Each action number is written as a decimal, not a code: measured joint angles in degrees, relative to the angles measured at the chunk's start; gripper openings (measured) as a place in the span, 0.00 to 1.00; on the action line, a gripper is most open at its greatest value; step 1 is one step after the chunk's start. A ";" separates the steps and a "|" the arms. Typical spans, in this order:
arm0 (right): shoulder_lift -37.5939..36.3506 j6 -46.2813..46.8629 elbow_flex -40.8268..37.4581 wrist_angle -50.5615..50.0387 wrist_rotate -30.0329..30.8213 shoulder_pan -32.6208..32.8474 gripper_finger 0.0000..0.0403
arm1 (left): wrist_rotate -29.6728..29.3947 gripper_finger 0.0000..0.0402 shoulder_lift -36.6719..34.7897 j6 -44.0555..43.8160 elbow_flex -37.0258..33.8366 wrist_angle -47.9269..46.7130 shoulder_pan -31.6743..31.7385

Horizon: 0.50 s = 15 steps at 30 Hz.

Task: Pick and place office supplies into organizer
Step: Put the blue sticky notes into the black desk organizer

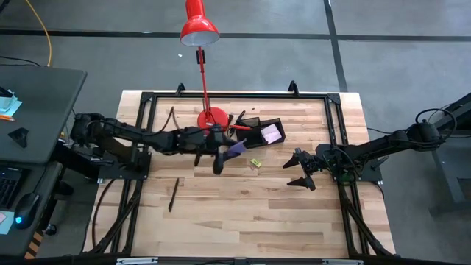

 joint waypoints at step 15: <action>-0.04 0.00 -0.01 -1.92 -0.89 -0.01 0.97 | 4.06 0.49 9.45 1.66 16.69 -15.26 4.09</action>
